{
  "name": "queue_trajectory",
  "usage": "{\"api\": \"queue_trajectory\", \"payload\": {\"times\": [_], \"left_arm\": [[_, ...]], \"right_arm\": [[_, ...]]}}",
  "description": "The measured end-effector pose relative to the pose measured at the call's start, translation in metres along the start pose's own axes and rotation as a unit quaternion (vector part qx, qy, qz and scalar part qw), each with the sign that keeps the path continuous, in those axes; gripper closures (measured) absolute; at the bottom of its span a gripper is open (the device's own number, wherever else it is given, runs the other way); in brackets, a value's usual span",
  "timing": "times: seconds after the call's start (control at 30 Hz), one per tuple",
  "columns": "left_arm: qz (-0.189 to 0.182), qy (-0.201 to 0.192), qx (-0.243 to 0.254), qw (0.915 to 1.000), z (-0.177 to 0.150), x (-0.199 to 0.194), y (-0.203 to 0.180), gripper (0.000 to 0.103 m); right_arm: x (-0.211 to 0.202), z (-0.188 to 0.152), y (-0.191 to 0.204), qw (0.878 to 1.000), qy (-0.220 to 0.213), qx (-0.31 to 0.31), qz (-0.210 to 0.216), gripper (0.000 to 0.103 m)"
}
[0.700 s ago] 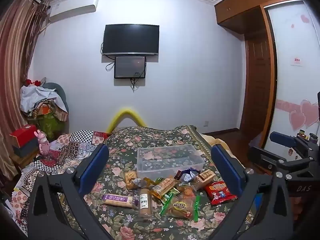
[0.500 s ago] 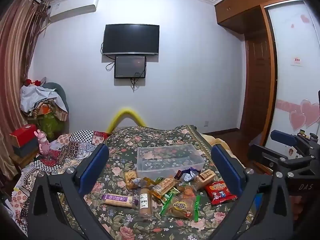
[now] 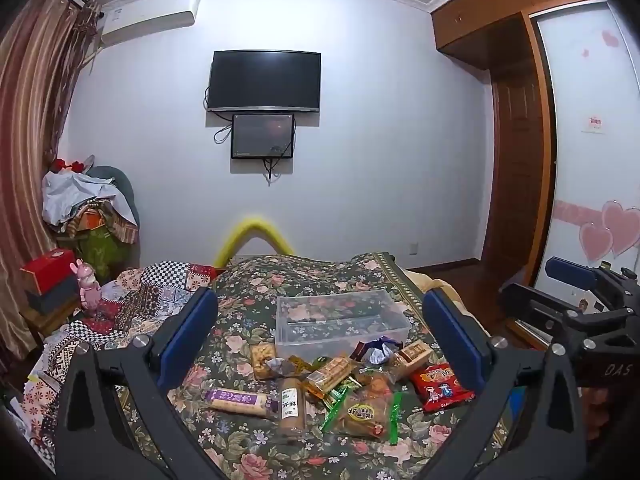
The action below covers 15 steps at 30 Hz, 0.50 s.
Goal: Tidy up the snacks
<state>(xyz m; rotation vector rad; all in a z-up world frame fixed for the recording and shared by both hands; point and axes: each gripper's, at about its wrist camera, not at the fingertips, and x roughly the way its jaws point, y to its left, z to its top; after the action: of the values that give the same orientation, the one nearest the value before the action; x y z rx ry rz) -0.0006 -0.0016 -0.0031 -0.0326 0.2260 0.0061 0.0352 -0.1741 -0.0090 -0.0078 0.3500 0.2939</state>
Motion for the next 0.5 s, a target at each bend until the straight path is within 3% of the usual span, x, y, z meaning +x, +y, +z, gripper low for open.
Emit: {"api": "queue_trajectory", "payload": {"times": [0.5], "left_arm": [[0.002,-0.003,-0.006,1.0,0.0,-0.001,0.002,0.0]], "right_arm": [[-0.006,-0.002,0.004,1.0,-0.009,-0.001,0.001,0.0]]}}
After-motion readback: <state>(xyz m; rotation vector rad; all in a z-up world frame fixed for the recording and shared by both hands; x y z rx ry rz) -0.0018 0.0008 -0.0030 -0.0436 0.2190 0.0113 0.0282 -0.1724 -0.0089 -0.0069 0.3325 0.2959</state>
